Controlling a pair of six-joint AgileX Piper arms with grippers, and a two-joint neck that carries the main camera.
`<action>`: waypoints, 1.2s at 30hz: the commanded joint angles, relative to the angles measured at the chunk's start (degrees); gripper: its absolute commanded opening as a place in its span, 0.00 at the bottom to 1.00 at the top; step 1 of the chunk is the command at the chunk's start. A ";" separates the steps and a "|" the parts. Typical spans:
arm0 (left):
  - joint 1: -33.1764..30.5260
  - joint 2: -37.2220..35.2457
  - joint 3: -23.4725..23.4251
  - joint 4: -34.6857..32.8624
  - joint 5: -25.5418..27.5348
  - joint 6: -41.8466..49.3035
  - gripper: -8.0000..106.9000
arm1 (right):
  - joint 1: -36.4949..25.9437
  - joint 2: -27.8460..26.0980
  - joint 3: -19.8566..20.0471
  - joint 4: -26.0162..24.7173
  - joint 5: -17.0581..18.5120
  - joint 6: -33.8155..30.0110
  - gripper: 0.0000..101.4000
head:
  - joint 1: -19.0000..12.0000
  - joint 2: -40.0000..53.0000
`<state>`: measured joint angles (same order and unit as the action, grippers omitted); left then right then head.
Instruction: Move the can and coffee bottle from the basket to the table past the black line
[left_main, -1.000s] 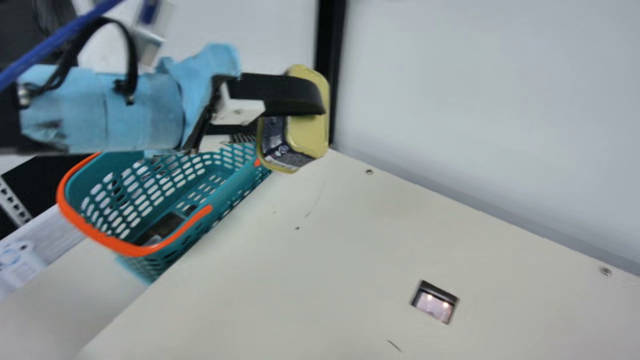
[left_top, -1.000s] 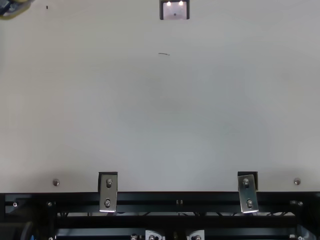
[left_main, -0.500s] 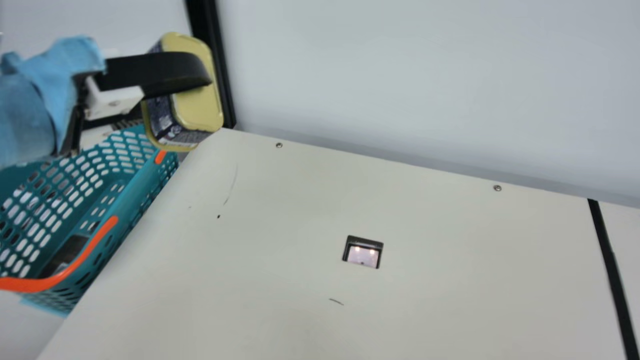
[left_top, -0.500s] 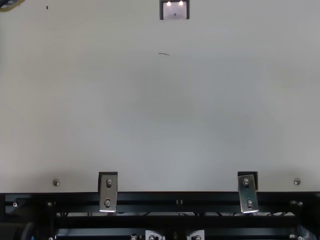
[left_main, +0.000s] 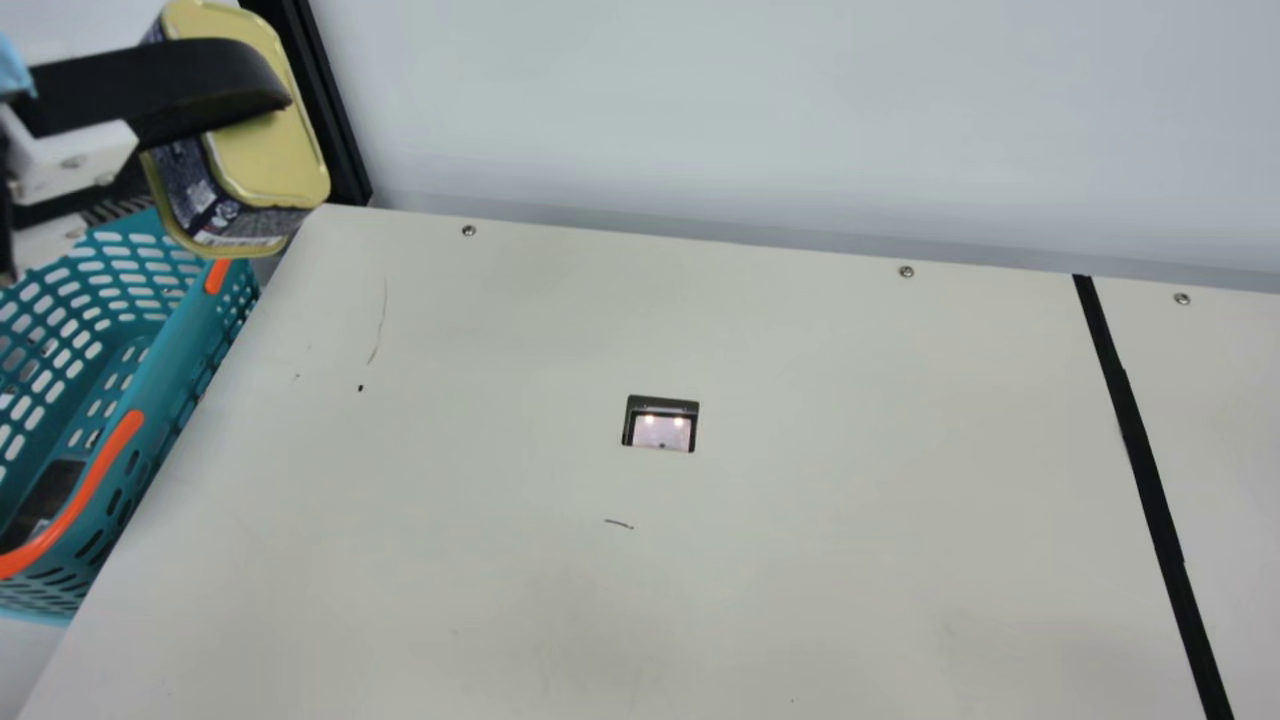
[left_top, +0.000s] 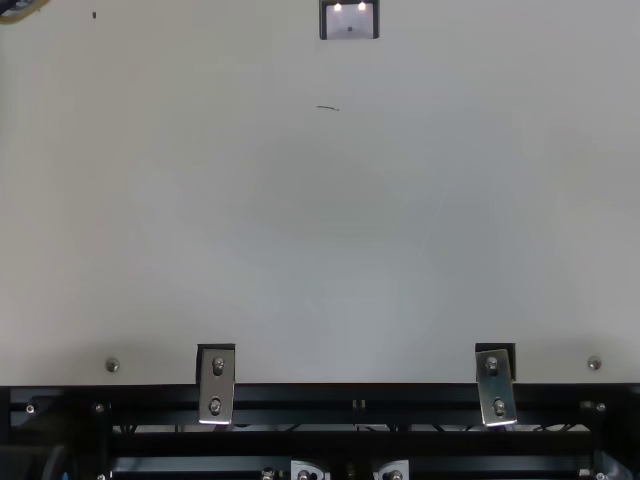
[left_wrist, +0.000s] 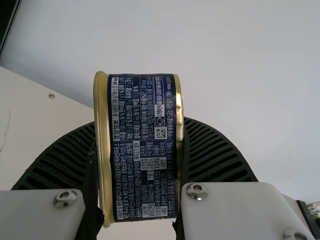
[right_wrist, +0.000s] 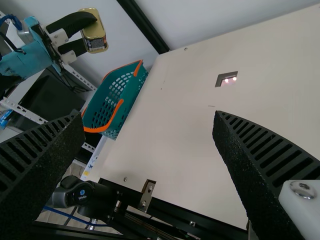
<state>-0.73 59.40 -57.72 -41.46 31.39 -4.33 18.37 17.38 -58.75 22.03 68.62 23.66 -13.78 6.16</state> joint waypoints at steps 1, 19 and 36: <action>0.00 0.00 0.00 0.00 0.00 0.00 0.16 | 0.00 0.00 0.00 0.00 0.00 0.00 1.00 | -0.15 -0.80; -6.48 3.39 3.26 7.09 -11.44 3.47 0.16 | 0.00 0.00 0.00 0.00 0.00 0.00 1.00 | -0.15 -0.80; -23.80 13.40 14.54 13.20 -35.54 5.85 0.16 | 0.00 0.00 0.00 0.00 0.00 0.00 1.00 | -0.15 -0.80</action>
<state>-22.81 71.62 -43.55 -28.54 -1.36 1.79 18.37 17.38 -58.75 22.03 68.62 23.66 -13.78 6.16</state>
